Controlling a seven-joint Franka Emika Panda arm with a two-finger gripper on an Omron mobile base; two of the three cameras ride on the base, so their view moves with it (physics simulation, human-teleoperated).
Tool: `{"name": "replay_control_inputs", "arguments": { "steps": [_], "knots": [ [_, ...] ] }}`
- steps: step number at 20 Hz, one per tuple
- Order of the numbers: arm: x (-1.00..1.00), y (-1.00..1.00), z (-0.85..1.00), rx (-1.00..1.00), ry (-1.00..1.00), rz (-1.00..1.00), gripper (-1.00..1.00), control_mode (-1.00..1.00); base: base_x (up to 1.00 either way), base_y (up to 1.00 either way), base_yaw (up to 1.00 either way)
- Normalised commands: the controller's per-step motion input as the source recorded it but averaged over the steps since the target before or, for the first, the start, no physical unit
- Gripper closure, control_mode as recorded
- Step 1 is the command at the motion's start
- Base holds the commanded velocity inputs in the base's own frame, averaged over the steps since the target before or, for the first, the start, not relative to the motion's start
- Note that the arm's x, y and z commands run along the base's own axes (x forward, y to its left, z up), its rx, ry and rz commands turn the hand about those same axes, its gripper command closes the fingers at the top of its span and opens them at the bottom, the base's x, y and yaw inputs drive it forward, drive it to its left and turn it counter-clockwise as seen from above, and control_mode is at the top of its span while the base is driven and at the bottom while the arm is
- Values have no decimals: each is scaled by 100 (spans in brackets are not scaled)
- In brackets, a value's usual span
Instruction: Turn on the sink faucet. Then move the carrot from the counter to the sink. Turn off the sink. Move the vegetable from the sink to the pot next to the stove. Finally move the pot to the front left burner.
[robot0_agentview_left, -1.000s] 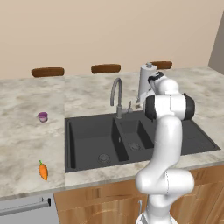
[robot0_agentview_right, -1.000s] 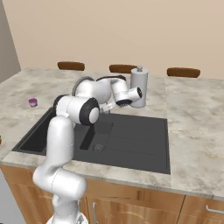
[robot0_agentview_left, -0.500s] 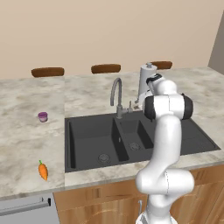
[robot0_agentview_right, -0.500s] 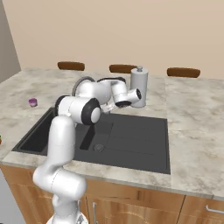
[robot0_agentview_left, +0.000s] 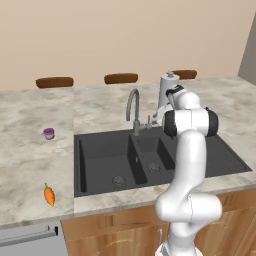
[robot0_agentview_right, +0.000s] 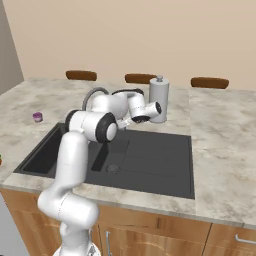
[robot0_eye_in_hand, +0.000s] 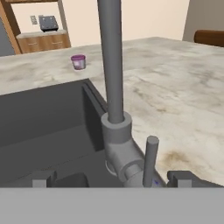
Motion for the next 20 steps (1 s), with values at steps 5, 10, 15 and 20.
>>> {"name": "replay_control_inputs", "arguments": {
  "steps": [5, 10, 15, 20],
  "knots": [
    [9, 0, -2, 0, 0, 0, -100, -100, 0, 0, 0],
    [1, 2, -1, 0, 0, 0, -100, -100, 0, 0, 0],
    [5, 9, -1, 0, 0, 0, -100, -100, 0, 0, 0],
    [11, 13, 0, 0, 0, 0, -100, -100, 0, 0, 0]
  ]
}}
